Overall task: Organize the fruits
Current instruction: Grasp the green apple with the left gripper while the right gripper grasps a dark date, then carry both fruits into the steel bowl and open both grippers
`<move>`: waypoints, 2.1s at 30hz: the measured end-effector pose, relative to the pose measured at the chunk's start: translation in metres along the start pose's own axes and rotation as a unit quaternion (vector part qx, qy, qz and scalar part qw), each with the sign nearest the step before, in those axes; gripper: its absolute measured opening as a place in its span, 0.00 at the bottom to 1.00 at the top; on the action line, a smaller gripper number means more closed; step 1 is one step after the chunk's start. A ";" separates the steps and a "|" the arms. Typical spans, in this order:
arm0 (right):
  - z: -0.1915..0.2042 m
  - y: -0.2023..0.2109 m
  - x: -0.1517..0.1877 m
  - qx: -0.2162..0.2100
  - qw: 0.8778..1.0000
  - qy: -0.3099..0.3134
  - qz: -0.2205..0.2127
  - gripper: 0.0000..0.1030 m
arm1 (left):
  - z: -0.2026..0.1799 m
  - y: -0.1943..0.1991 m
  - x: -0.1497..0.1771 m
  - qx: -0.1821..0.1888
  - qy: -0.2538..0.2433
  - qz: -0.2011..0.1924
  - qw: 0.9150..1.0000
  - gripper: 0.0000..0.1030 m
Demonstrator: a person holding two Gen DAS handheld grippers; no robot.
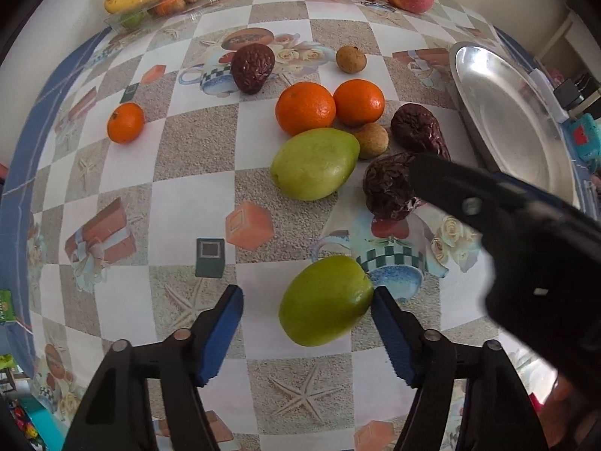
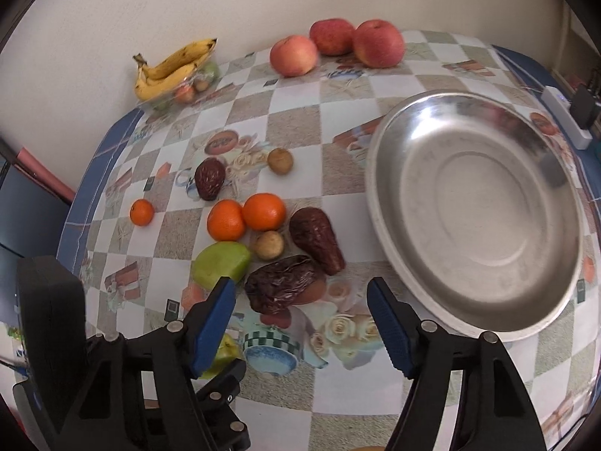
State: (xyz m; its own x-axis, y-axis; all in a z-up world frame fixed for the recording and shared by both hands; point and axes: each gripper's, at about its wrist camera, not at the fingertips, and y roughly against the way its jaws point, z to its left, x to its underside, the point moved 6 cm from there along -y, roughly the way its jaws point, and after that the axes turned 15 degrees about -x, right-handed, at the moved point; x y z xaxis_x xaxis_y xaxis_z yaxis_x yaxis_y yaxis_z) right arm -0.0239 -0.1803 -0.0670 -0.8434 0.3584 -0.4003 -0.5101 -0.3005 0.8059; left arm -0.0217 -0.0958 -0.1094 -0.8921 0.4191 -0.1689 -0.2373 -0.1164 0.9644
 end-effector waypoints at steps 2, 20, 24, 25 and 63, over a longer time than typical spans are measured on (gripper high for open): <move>0.000 -0.011 0.001 -0.003 1.000 -0.005 0.016 0.70 | -0.001 -0.002 0.001 0.009 0.002 0.003 1.000 0.64; 0.009 -0.044 0.004 -0.029 0.998 -0.011 0.054 0.38 | 0.026 -0.001 0.001 0.039 0.038 0.006 0.998 0.50; 0.010 -0.041 0.006 -0.031 0.998 -0.011 0.054 0.38 | 0.045 -0.001 -0.003 0.029 0.070 0.003 0.997 0.50; 0.011 -0.039 0.006 -0.034 0.998 -0.013 0.052 0.38 | 0.051 -0.001 -0.004 0.028 0.080 0.001 0.996 0.50; -0.079 0.039 -0.084 0.076 0.990 -0.092 -0.070 0.38 | 0.006 0.050 -0.147 0.083 0.186 -0.045 0.978 0.50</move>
State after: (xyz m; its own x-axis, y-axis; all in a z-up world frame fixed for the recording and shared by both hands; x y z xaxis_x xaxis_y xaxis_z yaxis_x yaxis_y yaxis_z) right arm 0.0134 -0.2916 -0.0367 -0.7135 0.5471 -0.4377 -0.5771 -0.1045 0.8100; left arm 0.0996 -0.1582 -0.0357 -0.9561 0.0605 -0.2866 -0.2826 0.0662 0.9569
